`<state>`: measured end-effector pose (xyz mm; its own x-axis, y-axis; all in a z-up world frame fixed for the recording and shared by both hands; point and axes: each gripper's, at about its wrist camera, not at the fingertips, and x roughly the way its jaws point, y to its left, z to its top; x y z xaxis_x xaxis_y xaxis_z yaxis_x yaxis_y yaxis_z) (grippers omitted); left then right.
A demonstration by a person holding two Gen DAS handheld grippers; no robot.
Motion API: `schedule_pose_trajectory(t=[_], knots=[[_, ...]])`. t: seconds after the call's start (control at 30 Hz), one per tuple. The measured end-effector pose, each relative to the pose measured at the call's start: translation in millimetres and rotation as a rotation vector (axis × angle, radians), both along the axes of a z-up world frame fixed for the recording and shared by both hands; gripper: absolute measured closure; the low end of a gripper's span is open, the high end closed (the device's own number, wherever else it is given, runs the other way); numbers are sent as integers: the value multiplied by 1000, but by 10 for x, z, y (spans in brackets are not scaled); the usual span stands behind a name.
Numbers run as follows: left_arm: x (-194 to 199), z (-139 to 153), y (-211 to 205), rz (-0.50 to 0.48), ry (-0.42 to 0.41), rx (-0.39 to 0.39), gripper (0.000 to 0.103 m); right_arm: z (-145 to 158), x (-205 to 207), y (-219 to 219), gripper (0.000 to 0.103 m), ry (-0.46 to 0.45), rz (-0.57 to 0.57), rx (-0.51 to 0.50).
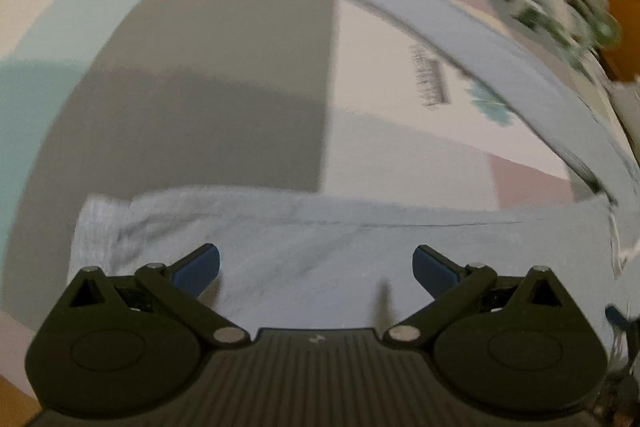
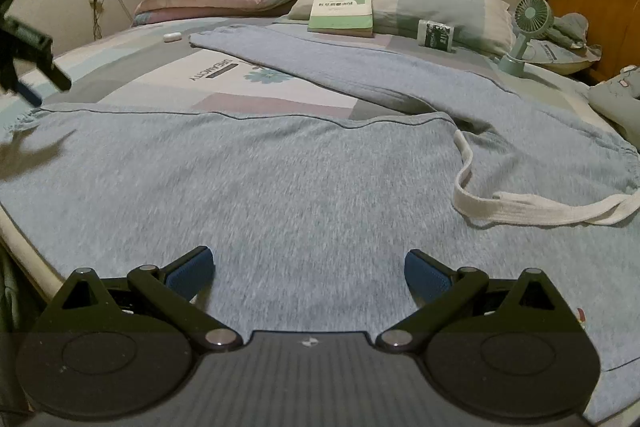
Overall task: Fold clothes
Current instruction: 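Move the open left gripper along the sweatpants leg to the elastic cuff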
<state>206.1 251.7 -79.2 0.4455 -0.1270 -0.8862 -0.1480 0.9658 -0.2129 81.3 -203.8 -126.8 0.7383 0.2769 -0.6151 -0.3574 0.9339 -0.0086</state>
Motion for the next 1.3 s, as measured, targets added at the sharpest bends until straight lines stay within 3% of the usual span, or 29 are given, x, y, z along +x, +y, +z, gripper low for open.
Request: schedule_pose_trajectory(t=[0.07, 0.17, 0.23, 0.37, 0.5, 0.63, 0.83, 1.0, 1.3], knots=[[25, -155, 149, 49, 19, -12, 1, -8, -10, 12, 0, -5, -1, -5], [72, -219, 303, 97, -26, -5, 1, -10, -12, 20, 0, -7, -4, -4], [117, -184, 374, 141, -39, 21, 2, -7, -12, 21, 0, -6, -5, -4], [142, -110, 464, 166, -20, -3, 3, 2, -9, 26, 0, -1, -5, -9], [-26, 113, 409, 71, -33, 24, 2, 79, 59, 37, 0, 53, -12, -13], [-249, 340, 417, -31, -27, 46, 1, 289, 125, -18, 0, 169, 18, 96], [-411, 160, 421, -143, -15, 11, 1, 675, 172, 110, 0, 244, 55, 147], [-590, -125, 505, -131, -40, -8, 2, 854, 148, 352, 0, 240, 56, 103], [-790, -150, 483, -165, -93, 47, 2, 651, 283, 635, 0, 315, 0, 4]])
